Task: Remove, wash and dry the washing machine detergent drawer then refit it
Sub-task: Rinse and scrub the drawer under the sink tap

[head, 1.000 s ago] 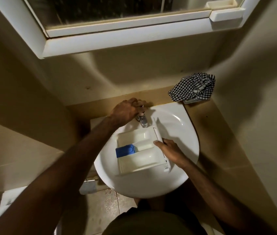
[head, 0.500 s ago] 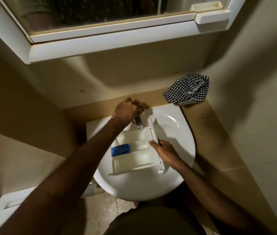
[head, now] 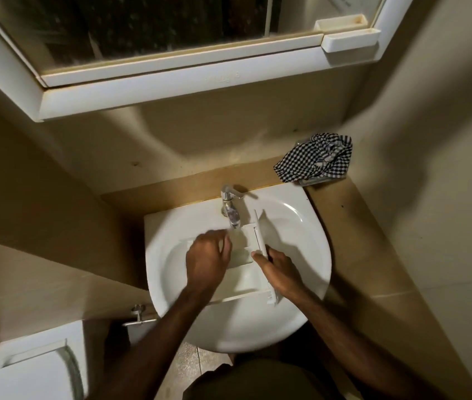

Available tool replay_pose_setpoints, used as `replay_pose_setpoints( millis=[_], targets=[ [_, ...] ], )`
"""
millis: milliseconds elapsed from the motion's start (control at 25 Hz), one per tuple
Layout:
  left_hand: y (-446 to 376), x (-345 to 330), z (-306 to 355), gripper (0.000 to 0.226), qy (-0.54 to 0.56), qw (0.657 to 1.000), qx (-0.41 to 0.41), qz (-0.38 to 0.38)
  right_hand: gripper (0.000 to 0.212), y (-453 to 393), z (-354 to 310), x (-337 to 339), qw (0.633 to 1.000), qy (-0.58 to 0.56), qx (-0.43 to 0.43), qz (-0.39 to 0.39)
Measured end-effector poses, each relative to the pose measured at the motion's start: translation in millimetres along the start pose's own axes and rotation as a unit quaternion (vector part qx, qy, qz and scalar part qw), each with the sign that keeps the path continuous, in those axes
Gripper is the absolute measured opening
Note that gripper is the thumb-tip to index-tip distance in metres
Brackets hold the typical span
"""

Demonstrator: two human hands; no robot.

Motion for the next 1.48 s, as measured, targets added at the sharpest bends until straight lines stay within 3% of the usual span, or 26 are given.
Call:
replay_pose_setpoints(
  millis=[160,320,480,600,760,840,920,1000,1320,1480],
  targets=[
    [27.8,-51.4,-17.2,0.033,-0.042,0.983,-0.076,-0.163,0.045,3.3,0.3,-0.9,1.000,-0.004,-0.003,0.018],
    [10.1,-67.1,-16.9,0.044,0.051,0.962,-0.086,-0.255,0.043,9.0,2.0,-4.7,1.000,-0.015,-0.010,0.025],
    [2.5,-70.7,-18.1,0.058,0.079,0.963,-0.108,-0.234,0.041,8.1,4.7,-0.9,0.998,-0.041,-0.008,0.041],
    [2.4,-66.9,-20.6,0.044,0.056,0.974,-0.096,-0.196,0.042,12.5,3.9,-3.6,0.998,-0.042,0.003,0.047],
    [0.4,-63.5,-20.7,0.020,-0.005,0.980,-0.104,-0.171,0.025,14.7,4.8,-11.1,0.996,-0.063,-0.005,0.056],
    [3.9,-64.6,-19.4,0.020,-0.021,0.978,-0.135,-0.160,0.039,16.5,3.8,-12.3,0.997,-0.059,-0.001,0.054],
    [10.5,-65.7,-20.1,0.032,-0.014,0.974,-0.177,-0.139,0.062,17.2,3.2,-12.2,0.997,-0.043,0.004,0.058],
    [15.0,-63.1,-18.6,0.043,0.008,0.972,-0.187,-0.142,0.070,16.9,3.3,-13.2,0.997,-0.044,0.007,0.063],
    [11.2,-57.1,-21.6,0.019,-0.013,0.984,-0.117,-0.131,0.058,21.0,3.3,-21.1,0.994,-0.075,0.012,0.080],
    [13.9,-68.2,-11.3,0.045,0.007,0.979,-0.168,-0.113,0.050,19.5,0.0,-15.6,0.995,-0.050,0.011,0.084]
  ],
)
Point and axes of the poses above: each hand's wrist, its own y-axis away from the middle knuckle, its own x-axis out of the back of the hand, z = x × y, the point moved 6 cm from there along -y, towards the middle knuckle, and after that the axes turned 8 degrees about -x, right-handed, at the moved point
